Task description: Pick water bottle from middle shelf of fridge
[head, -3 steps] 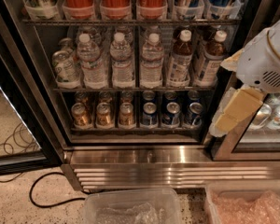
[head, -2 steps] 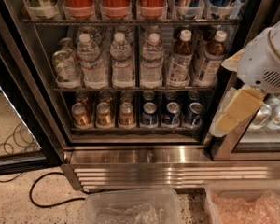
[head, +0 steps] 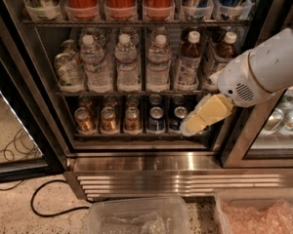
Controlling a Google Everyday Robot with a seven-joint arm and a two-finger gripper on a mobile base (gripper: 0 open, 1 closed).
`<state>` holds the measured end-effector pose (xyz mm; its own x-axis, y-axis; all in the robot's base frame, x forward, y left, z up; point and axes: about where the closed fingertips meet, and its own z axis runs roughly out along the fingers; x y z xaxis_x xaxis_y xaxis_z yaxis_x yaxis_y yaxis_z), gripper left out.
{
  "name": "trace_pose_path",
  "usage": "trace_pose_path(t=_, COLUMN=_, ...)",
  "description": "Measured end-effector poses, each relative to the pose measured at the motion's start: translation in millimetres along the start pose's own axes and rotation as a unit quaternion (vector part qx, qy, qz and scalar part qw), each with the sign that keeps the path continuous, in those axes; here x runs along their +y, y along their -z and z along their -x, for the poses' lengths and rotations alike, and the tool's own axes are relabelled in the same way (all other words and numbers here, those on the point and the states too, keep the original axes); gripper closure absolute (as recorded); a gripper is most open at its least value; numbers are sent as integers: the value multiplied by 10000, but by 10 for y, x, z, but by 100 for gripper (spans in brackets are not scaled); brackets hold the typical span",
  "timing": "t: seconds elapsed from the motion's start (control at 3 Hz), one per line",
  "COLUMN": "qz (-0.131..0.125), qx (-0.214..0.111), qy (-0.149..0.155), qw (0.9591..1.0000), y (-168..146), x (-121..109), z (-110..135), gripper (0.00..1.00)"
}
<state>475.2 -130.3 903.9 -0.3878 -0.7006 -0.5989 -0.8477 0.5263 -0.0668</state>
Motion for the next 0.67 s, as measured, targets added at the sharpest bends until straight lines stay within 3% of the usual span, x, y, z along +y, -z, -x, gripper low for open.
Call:
trace_pose_path(t=0.33, qz=222, qx=-482, qy=-495, qw=9974, y=-398, x=145, z=111, gripper=0)
trace_pose_path(t=0.67, qz=179, qx=-890, qy=-991, qw=9909, y=-643, x=382, z=186, gripper=0)
